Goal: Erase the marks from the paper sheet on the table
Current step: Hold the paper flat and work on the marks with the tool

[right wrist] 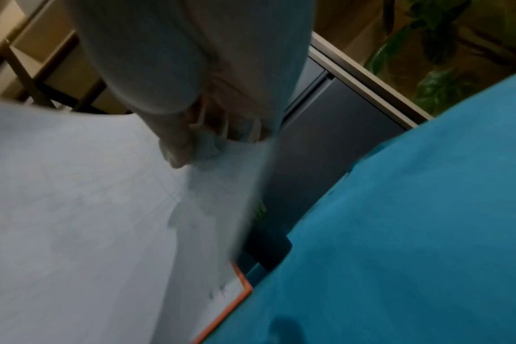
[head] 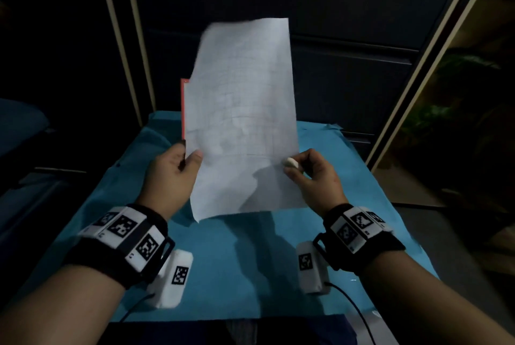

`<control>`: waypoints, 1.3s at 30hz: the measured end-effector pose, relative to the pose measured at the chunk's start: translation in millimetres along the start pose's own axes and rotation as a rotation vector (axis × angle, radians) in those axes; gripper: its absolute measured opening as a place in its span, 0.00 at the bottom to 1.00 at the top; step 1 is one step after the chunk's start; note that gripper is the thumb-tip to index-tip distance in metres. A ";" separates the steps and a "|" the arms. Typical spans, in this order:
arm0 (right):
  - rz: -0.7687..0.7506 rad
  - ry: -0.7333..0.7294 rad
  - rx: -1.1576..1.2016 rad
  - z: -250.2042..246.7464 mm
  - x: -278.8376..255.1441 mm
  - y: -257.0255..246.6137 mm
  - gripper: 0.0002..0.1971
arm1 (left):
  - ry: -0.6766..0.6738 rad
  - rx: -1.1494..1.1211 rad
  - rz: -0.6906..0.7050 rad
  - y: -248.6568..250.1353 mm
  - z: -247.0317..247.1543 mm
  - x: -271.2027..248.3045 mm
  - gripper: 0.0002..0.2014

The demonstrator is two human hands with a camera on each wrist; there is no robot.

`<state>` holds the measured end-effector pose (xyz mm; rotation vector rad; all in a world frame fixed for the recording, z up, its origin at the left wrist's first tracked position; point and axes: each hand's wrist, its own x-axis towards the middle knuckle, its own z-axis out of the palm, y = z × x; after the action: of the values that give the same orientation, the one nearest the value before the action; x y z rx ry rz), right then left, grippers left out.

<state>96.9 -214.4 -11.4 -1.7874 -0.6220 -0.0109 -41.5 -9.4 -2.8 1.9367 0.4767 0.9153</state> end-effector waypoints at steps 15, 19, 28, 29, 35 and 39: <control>0.070 -0.202 -0.556 -0.8 10.7 -11.9 0.07 | -0.214 0.010 -0.521 -5.8 -0.9 -39.3 0.05; 0.080 -0.443 -0.904 11.5 -17.3 -2.4 0.09 | -0.483 0.163 -0.635 -7.3 3.6 -54.3 0.11; 0.123 -0.753 -1.261 16.8 -18.0 25.9 0.11 | -0.756 1.098 -0.194 26.9 -16.1 -29.9 0.25; 0.099 -0.760 -1.282 15.1 -15.6 26.0 0.15 | -0.746 1.094 -0.155 32.5 -16.4 -23.7 0.24; 0.006 -0.749 -1.344 12.3 2.8 15.3 0.17 | -0.804 1.002 -0.037 44.4 2.3 22.5 0.12; 0.004 -0.555 -1.246 10.3 20.4 9.1 0.12 | -0.995 0.982 -0.001 25.9 22.1 37.1 0.14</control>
<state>115.0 -198.5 -16.3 -3.0405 -1.1499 0.1320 -1.5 -11.4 27.7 2.9182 0.3201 -0.4871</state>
